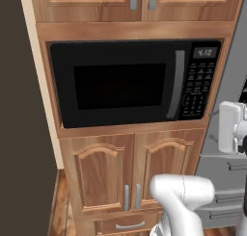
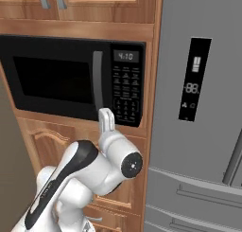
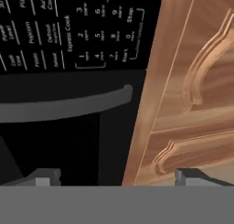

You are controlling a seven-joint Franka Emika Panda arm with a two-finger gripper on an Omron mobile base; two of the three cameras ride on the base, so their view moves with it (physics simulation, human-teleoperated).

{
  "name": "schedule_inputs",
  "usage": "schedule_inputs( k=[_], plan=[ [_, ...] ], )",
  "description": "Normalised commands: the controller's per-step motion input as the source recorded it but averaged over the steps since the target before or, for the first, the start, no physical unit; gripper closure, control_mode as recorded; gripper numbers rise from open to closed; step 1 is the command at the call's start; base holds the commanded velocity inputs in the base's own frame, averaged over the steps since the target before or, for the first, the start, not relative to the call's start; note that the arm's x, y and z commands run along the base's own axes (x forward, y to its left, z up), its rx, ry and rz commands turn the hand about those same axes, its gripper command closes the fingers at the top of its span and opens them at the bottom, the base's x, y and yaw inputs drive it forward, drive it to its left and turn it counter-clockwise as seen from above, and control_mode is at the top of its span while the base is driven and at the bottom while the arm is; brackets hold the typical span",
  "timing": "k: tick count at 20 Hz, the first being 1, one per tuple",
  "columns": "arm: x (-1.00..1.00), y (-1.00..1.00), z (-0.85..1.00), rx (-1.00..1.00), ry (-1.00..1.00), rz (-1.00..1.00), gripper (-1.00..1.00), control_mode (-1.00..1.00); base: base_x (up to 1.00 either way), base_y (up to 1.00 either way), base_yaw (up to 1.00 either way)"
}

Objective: Pick the cheese from the counter and place it in the microwave. Then turn on the microwave.

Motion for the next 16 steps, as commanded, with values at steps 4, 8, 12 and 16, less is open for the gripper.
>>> schedule_inputs(
  k=[4, 8, 12, 16],
  plan=[
    [0.41, 0.0, -0.19, 0.0, -0.1, 0.08, 1.0, -1.0, 0.0, 0.0, 0.0],
    [0.33, 0.0, -0.06, 0.0, -0.09, 0.04, 1.0, -1.0, 0.0, 0.0, 0.0],
    [0.27, 0.0, 0.0, 0.0, -0.07, 0.02, 1.0, -1.0, 0.0, 0.0, 0.0],
    [0.2, 0.0, 0.0, 0.0, -0.06, 0.0, 1.0, -1.0, 0.0, 0.0, 0.0]
  ],
)
